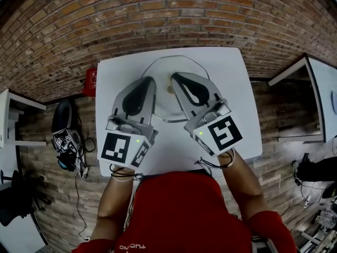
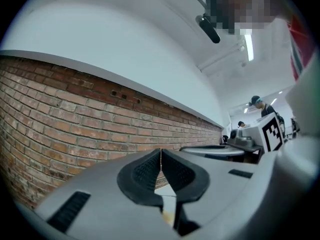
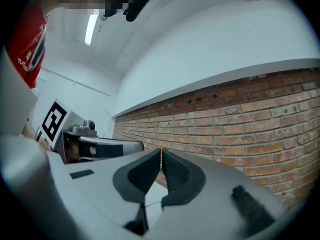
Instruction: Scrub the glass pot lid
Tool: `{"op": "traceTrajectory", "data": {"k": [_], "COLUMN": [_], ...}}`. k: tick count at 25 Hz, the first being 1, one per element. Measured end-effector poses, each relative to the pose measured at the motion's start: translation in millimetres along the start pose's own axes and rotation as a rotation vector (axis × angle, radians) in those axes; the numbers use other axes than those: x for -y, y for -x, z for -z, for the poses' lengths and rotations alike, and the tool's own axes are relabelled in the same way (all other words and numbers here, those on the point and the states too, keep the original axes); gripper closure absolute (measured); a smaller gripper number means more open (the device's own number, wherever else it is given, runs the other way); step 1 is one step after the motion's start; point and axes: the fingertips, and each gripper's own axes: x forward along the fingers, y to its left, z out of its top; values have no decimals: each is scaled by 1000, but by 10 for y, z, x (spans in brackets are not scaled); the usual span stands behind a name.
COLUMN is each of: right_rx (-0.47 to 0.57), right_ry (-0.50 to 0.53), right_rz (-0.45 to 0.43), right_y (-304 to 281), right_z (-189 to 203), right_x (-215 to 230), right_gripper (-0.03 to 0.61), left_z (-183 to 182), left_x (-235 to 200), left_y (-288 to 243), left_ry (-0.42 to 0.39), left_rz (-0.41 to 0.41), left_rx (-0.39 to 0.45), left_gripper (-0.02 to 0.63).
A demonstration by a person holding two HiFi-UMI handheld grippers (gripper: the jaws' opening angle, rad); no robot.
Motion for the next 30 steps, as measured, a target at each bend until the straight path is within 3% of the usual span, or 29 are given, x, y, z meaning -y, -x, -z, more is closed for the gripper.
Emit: {"op": "traceTrajectory", "data": {"k": [10,30], "right_rx": [-13,-49], "right_ry": [-24,-26], "right_rz": [13,63], "right_y": [-24,87], "right_z": [7,99], "right_x": [-129,99], "right_gripper": [549,549], "left_z": [-1,59], "left_x": [53,129], "left_y": [41,-86], "left_ry": [6,29], "left_rz": [44,82], "left_rx": [-9,-16], "left_gripper": [597,597]}}
